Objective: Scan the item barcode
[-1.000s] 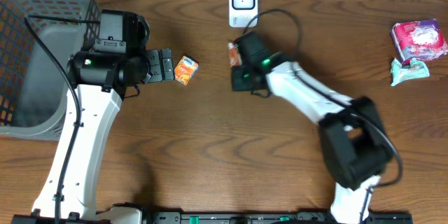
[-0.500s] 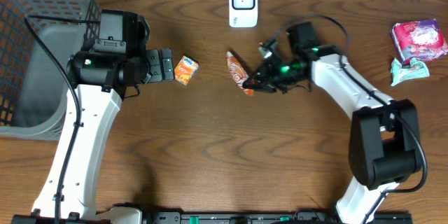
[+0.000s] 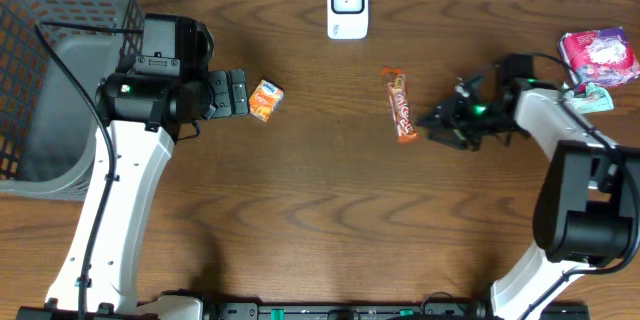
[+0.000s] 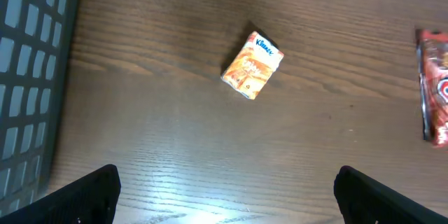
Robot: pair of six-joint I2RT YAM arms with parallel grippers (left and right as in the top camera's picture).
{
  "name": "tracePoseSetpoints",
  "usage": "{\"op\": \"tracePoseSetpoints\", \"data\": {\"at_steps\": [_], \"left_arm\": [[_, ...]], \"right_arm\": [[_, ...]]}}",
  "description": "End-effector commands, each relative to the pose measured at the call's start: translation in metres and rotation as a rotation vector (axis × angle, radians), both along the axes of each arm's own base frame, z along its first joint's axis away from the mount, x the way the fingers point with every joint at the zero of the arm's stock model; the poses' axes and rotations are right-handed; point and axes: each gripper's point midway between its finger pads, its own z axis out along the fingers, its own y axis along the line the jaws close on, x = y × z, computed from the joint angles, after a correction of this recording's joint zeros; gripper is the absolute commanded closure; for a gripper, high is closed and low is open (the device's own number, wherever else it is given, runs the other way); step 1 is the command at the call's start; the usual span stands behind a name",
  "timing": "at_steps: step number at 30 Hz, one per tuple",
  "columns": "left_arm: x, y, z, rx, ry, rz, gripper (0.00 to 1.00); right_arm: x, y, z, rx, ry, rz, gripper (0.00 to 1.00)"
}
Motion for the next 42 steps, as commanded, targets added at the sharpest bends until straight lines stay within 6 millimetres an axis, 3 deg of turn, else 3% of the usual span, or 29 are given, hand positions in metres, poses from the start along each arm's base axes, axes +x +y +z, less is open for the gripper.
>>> {"op": "tracePoseSetpoints", "data": {"at_steps": [1,3,5,7,11,18,24,28,33,42], "left_arm": [[0.0,0.002,-0.002,0.01,0.005,-0.002,0.02],[0.0,0.002,-0.002,0.01,0.005,-0.002,0.02],[0.0,0.002,-0.002,0.01,0.005,-0.002,0.02],[0.0,0.002,-0.002,0.01,0.005,-0.002,0.02],[0.0,0.002,-0.002,0.01,0.005,-0.002,0.02],[0.0,0.002,-0.002,0.01,0.005,-0.002,0.02],[0.0,0.002,-0.002,0.01,0.005,-0.002,0.02],[0.0,0.002,-0.002,0.01,0.005,-0.002,0.02],[0.0,0.002,-0.002,0.01,0.005,-0.002,0.02],[0.0,0.002,-0.002,0.01,0.005,-0.002,0.02]], "right_arm": [[0.015,-0.041,0.006,-0.175,-0.026,-0.019,0.54],[0.02,-0.056,0.019,-0.255,-0.029,-0.003,0.54],[0.027,-0.059,0.037,-0.294,-0.069,0.047,0.51],[0.036,-0.053,0.056,-0.31,-0.134,0.115,0.48],[0.052,-0.036,0.069,-0.38,-0.21,0.165,0.56],[0.081,-0.01,0.052,-0.626,-0.296,0.136,0.57],[0.084,0.009,0.03,-0.792,-0.324,0.073,0.5],[0.085,0.026,0.017,-0.803,-0.377,0.093,0.5],[0.077,0.018,-0.002,-0.871,-0.379,0.088,0.52],[0.066,0.04,-0.032,-0.753,-0.45,0.194,0.6]]}}
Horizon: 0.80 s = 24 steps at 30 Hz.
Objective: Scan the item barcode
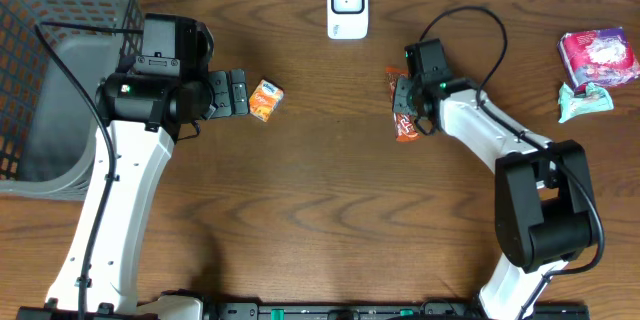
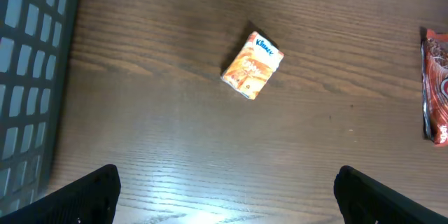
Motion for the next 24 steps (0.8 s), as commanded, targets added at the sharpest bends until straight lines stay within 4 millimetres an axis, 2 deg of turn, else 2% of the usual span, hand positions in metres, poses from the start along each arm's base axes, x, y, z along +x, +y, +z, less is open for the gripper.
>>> {"op": "tracePoseSetpoints", "data": {"at_steps": [1,7,11,13,15,16,18,20,24], "left_arm": [[0.0,0.002,-0.002,0.01,0.005,-0.002,0.02],[0.0,0.002,-0.002,0.01,0.005,-0.002,0.02],[0.0,0.002,-0.002,0.01,0.005,-0.002,0.02],[0.0,0.002,-0.002,0.01,0.005,-0.002,0.02],[0.0,0.002,-0.002,0.01,0.005,-0.002,0.02],[0.0,0.002,-0.002,0.01,0.005,-0.002,0.02],[0.0,0.002,-0.002,0.01,0.005,-0.002,0.02],[0.0,0.002,-0.002,0.01,0.005,-0.002,0.02],[0.0,0.002,-0.002,0.01,0.005,-0.002,0.02]], "right_arm": [[-0.01,0.013,-0.016,0.025,0.028,0.1,0.58],[-0.011,0.014,-0.02,-0.003,0.026,0.158,0.55],[-0.012,0.014,-0.033,-0.013,0.049,0.169,0.57],[-0.014,0.014,-0.041,-0.011,0.066,0.167,0.67],[-0.013,0.014,-0.042,-0.011,0.065,0.167,0.84],[-0.011,0.015,-0.041,-0.009,0.056,0.167,0.89],[-0.004,0.017,-0.031,-0.004,0.029,0.167,0.98],[0.006,0.02,-0.017,0.004,-0.007,0.167,0.99],[0.033,0.029,0.028,0.032,-0.11,0.168,0.99]]}}
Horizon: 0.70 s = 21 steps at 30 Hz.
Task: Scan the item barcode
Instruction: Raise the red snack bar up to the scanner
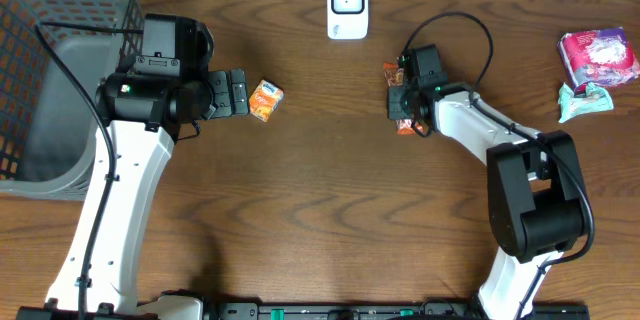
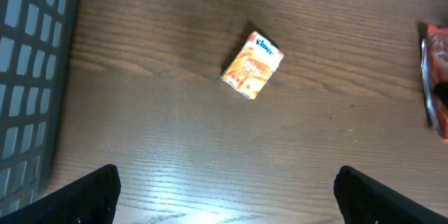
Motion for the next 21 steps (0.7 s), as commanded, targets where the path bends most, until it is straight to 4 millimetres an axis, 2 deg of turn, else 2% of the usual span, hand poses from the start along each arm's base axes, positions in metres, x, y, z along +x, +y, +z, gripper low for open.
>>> {"op": "tracePoseSetpoints", "data": {"at_steps": [1,5,10,13,16,18,21], "left_arm": [[0.0,0.002,-0.002,0.01,0.005,-0.001,0.02],[0.0,0.002,-0.002,0.01,0.005,-0.001,0.02],[0.0,0.002,-0.002,0.01,0.005,-0.001,0.02],[0.0,0.002,-0.002,0.01,0.005,-0.001,0.02],[0.0,0.002,-0.002,0.01,0.005,-0.001,0.02],[0.0,0.002,-0.002,0.01,0.005,-0.001,0.02],[0.0,0.002,-0.002,0.01,0.005,-0.001,0.02]], "right_arm": [[0.032,0.016,0.054,0.051,-0.136,0.017,0.99],[0.062,0.04,0.1,0.158,-0.274,0.06,0.99],[0.088,0.058,0.134,0.269,-0.437,0.018,0.99],[0.1,0.071,0.144,0.325,-0.51,0.009,0.99],[0.109,0.089,0.144,0.362,-0.573,0.029,0.99],[0.116,0.1,0.138,0.375,-0.61,0.038,0.98],[0.126,0.101,0.124,0.391,-0.635,-0.031,0.97]]}}
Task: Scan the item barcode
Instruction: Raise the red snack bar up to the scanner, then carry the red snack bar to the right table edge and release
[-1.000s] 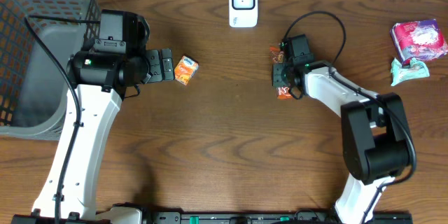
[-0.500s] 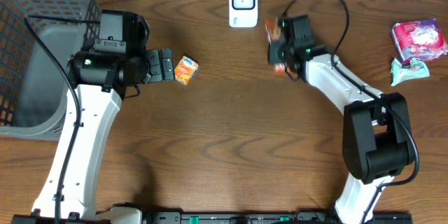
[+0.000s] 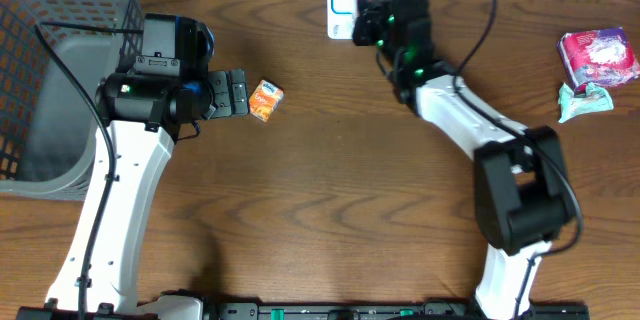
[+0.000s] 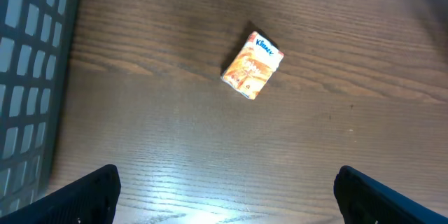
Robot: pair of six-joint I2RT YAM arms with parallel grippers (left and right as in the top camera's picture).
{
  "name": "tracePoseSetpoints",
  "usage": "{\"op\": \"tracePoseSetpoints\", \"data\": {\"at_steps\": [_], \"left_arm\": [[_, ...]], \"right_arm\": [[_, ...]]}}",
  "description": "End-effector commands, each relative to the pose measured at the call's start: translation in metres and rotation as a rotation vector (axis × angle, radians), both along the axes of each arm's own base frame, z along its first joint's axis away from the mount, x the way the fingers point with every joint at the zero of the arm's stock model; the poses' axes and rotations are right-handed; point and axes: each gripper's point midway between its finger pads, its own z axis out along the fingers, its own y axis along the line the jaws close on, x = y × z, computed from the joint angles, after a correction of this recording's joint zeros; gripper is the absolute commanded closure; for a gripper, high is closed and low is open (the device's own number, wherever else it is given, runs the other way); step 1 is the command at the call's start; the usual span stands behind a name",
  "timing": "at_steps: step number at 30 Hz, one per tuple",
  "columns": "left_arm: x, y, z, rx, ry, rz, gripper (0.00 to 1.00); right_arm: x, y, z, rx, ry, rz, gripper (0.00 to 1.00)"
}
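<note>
The red candy bar is at the far edge of the table, and my right gripper [image 3: 372, 8] is shut on it. It hangs right beside the white scanner [image 3: 341, 5], partly covering it. The bar's barcode side cannot be made out. My left gripper [image 3: 232, 92] stands open just left of an orange tissue pack [image 3: 265, 100]. In the left wrist view that pack [image 4: 253, 65] lies well ahead of the open left gripper [image 4: 225, 194], with nothing between the fingers [image 4: 91, 190].
A grey mesh basket [image 3: 60, 80] fills the left side and shows at the edge of the left wrist view [image 4: 28, 77]. A pink packet [image 3: 598, 55] and a teal packet [image 3: 585, 102] lie at the far right.
My right gripper was on the candy bar at the table's middle. Now it holds the bar up at the scanner, and the bar has left the left wrist view. The left arm is unchanged.
My right gripper first stood to the right of the candy bar, apart from it. Then it was over the bar, then down on it with the bar shifted slightly. Now the bar is in its grip at the scanner. The left arm and tissue pack stayed put throughout.
</note>
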Motion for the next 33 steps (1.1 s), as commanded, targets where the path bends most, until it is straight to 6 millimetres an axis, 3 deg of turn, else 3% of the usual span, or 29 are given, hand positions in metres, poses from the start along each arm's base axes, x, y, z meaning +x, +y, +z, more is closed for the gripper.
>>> {"op": "tracePoseSetpoints", "data": {"at_steps": [1,8,12,16,18,22,28,30,33], "left_arm": [[0.0,0.002,-0.002,0.01,0.005,-0.002,0.02],[0.0,0.002,-0.002,0.01,0.005,-0.002,0.02],[0.0,0.002,-0.002,0.01,0.005,-0.002,0.02],[0.0,0.002,-0.002,0.01,0.005,-0.002,0.02],[0.0,0.002,-0.002,0.01,0.005,-0.002,0.02],[0.0,0.002,-0.002,0.01,0.005,-0.002,0.02],[0.0,0.002,-0.002,0.01,0.005,-0.002,0.02],[0.0,0.002,-0.002,0.01,0.005,-0.002,0.02],[0.0,0.002,-0.002,0.01,0.005,-0.002,0.02]], "right_arm": [[0.011,0.002,-0.034,0.043,0.045,-0.077,0.99],[0.036,0.008,-0.05,0.052,0.067,-0.086,0.99],[0.045,0.008,-0.029,-0.039,0.048,-0.06,0.99],[0.054,-0.024,0.001,-0.092,0.081,-0.149,0.99],[0.055,-0.057,0.013,-0.135,0.12,-0.244,0.99],[0.033,-0.16,0.027,-0.283,0.248,-0.528,0.99],[-0.041,-0.33,0.026,-0.396,0.498,-0.937,0.99],[-0.07,-0.379,0.015,-0.369,0.597,-1.039,0.99],[-0.107,-0.43,-0.006,-0.272,0.728,-1.148,0.99]]}}
